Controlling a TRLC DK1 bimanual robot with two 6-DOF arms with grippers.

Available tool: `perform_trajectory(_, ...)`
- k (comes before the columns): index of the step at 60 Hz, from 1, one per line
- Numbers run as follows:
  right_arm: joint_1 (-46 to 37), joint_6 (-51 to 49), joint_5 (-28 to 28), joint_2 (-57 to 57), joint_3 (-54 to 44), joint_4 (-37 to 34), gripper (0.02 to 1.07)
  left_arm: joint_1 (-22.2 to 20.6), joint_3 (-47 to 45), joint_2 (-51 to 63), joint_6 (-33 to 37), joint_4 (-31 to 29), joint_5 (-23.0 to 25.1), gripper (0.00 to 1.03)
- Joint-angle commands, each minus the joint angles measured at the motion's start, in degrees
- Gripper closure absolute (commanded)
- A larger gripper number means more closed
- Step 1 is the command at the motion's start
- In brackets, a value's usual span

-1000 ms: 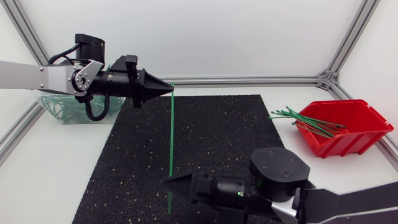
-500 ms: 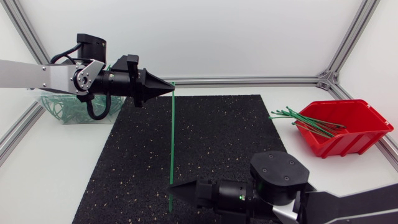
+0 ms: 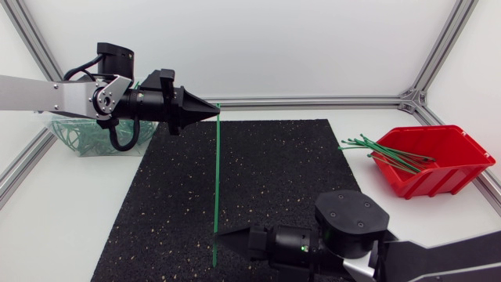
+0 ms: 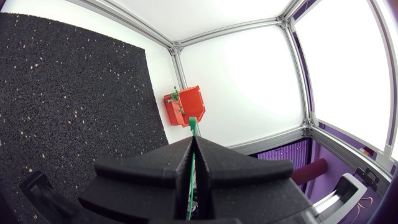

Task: Take a green cable tie from the red box, thread the tail through the head to close it, then place it in the transparent bin on the left.

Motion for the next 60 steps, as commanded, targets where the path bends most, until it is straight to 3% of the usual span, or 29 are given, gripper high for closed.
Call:
perform_trajectory(1,0.12,-1.72,0.03,1.06,0.08,0.75,0.80,-0.28,1.22,1.40,-0.69,-0.47,0.58,1.00)
perform_trajectory(25,0.47,-1.72,0.03,0.80,0.43,0.75,0.80,-0.81,0.95,1.58,-0.69,-0.47,0.58,1.00)
perform_trajectory(44,0.38,-2.51,0.03,1.24,1.13,0.75,1.01,-0.81,0.95,1.76,-0.69,-0.47,0.58,1.00)
perform_trajectory(60,0.21,-2.78,0.03,1.24,1.39,0.75,1.01,-1.60,0.78,1.93,-0.61,-0.91,0.58,1.00)
